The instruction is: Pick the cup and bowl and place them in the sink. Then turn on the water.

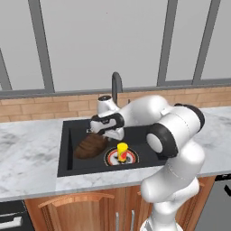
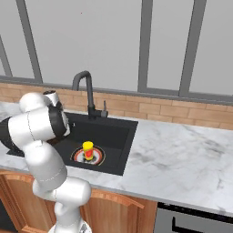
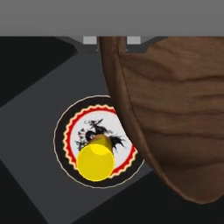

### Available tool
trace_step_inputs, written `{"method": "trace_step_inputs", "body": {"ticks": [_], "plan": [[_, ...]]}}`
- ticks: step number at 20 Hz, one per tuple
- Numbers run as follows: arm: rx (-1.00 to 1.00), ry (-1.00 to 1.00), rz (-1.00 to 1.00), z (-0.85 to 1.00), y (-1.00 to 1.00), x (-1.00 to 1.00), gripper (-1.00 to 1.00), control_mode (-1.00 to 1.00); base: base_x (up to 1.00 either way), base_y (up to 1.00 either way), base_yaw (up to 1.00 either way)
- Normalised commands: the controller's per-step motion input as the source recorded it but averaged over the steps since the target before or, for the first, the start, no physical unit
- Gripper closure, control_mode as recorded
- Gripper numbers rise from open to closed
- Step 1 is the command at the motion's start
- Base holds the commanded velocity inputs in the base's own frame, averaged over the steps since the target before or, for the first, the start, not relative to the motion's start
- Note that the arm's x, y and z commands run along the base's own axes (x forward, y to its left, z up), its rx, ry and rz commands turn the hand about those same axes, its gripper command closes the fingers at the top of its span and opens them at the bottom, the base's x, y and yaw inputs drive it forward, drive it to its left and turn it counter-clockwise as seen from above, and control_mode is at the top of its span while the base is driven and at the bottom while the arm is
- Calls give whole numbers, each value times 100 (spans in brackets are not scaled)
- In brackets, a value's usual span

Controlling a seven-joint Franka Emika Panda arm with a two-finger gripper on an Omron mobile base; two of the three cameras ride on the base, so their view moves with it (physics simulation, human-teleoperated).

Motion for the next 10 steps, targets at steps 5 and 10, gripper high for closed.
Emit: {"method": "trace_step_inputs", "body": {"ticks": [5, 10], "plan": [[-3, 0, -3, -20, 25, 17, 100, -100, 0, 0, 0], [-1, 2, 0, -22, 22, 18, 100, -100, 0, 0, 0]]}}
